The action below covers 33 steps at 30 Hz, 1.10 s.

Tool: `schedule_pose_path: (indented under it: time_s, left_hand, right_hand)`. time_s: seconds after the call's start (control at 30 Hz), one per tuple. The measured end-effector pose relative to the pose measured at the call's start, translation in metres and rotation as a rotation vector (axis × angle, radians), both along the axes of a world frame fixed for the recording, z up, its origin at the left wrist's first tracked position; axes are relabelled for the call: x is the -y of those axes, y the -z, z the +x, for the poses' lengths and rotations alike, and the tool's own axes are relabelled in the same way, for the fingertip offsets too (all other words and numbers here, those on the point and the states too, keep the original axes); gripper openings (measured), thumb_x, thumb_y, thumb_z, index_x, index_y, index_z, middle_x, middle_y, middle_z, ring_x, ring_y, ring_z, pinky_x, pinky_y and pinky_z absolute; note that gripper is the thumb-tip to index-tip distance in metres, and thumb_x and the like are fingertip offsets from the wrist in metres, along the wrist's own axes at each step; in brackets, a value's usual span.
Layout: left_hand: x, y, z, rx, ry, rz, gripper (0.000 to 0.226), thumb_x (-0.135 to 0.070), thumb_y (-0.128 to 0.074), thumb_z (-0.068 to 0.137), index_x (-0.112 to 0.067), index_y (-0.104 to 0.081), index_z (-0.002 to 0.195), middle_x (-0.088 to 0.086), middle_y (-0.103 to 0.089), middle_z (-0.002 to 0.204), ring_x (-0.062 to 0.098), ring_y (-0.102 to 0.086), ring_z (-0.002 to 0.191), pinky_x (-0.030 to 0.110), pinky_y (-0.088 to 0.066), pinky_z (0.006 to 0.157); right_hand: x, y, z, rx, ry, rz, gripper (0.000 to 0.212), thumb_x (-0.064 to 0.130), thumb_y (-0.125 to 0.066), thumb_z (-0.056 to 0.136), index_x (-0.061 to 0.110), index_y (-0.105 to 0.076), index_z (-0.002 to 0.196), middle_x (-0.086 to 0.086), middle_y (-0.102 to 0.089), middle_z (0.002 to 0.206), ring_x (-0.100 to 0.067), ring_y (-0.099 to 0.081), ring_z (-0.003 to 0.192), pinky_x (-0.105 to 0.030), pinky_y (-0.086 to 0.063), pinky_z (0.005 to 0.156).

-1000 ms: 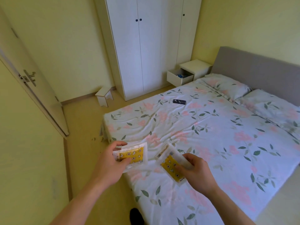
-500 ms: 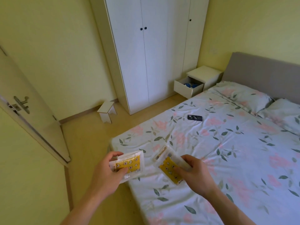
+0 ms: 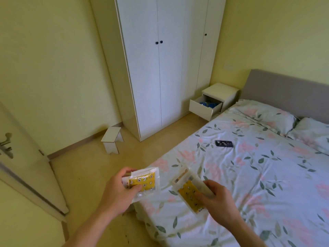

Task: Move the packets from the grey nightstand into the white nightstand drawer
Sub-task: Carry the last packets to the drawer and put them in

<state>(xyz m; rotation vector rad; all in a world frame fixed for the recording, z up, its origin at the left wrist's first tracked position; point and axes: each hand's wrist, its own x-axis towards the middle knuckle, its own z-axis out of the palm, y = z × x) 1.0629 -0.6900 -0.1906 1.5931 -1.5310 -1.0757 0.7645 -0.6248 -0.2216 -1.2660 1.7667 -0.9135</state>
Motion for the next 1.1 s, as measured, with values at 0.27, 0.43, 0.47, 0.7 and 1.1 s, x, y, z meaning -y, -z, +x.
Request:
schedule_pose_path:
  time_s: [0.27,0.43,0.47,0.7,1.1]
  left_hand:
    - [0.108,0.008,0.063,0.003,0.115,0.051,0.044,-0.006,-0.084,0.08,-0.034,-0.065,0.108,-0.013,-0.077,0.095,0.008,-0.075,0.08,0.038,-0.064,0.072]
    - [0.193,0.019,0.096,-0.003,0.163,0.053,0.044,-0.005,-0.084,0.079,-0.031,-0.065,0.109,-0.009,-0.075,0.101,0.004,-0.074,0.082,0.027,-0.062,0.068]
    - [0.213,0.021,0.103,0.0,0.174,0.056,0.044,-0.005,-0.084,0.079,-0.031,-0.064,0.109,-0.01,-0.075,0.101,0.003,-0.074,0.083,0.025,-0.061,0.067]
    - [0.364,0.026,0.168,0.044,0.181,0.097,0.044,-0.007,-0.085,0.079,-0.035,-0.066,0.107,-0.016,-0.075,0.098,0.005,-0.075,0.084,0.035,-0.064,0.075]
    - [0.597,0.033,0.248,0.015,0.155,0.095,0.041,-0.01,-0.084,0.079,-0.033,-0.066,0.108,-0.012,-0.074,0.103,0.002,-0.073,0.083,0.024,-0.06,0.067]
  right_hand:
    - [0.067,0.019,0.071,-0.006,0.125,0.07,0.011,0.021,-0.075,0.088,0.031,-0.075,0.09,0.007,-0.076,0.08,-0.015,-0.073,0.074,-0.041,-0.061,0.069]
    - [0.141,0.035,0.107,0.013,0.203,0.084,0.007,0.028,-0.077,0.085,0.029,-0.075,0.091,0.004,-0.077,0.083,-0.02,-0.075,0.077,-0.049,-0.063,0.073]
    - [0.16,0.039,0.116,0.017,0.218,0.085,0.007,0.027,-0.078,0.085,0.028,-0.075,0.091,0.004,-0.077,0.083,-0.02,-0.075,0.077,-0.05,-0.063,0.073]
    - [0.318,0.055,0.192,0.056,0.187,0.126,0.007,0.026,-0.075,0.089,0.03,-0.074,0.094,0.008,-0.077,0.083,-0.01,-0.073,0.074,-0.037,-0.062,0.068]
    - [0.556,0.029,0.27,0.014,0.168,0.051,0.008,0.028,-0.074,0.092,0.031,-0.073,0.099,0.011,-0.077,0.087,-0.004,-0.074,0.076,-0.03,-0.062,0.07]
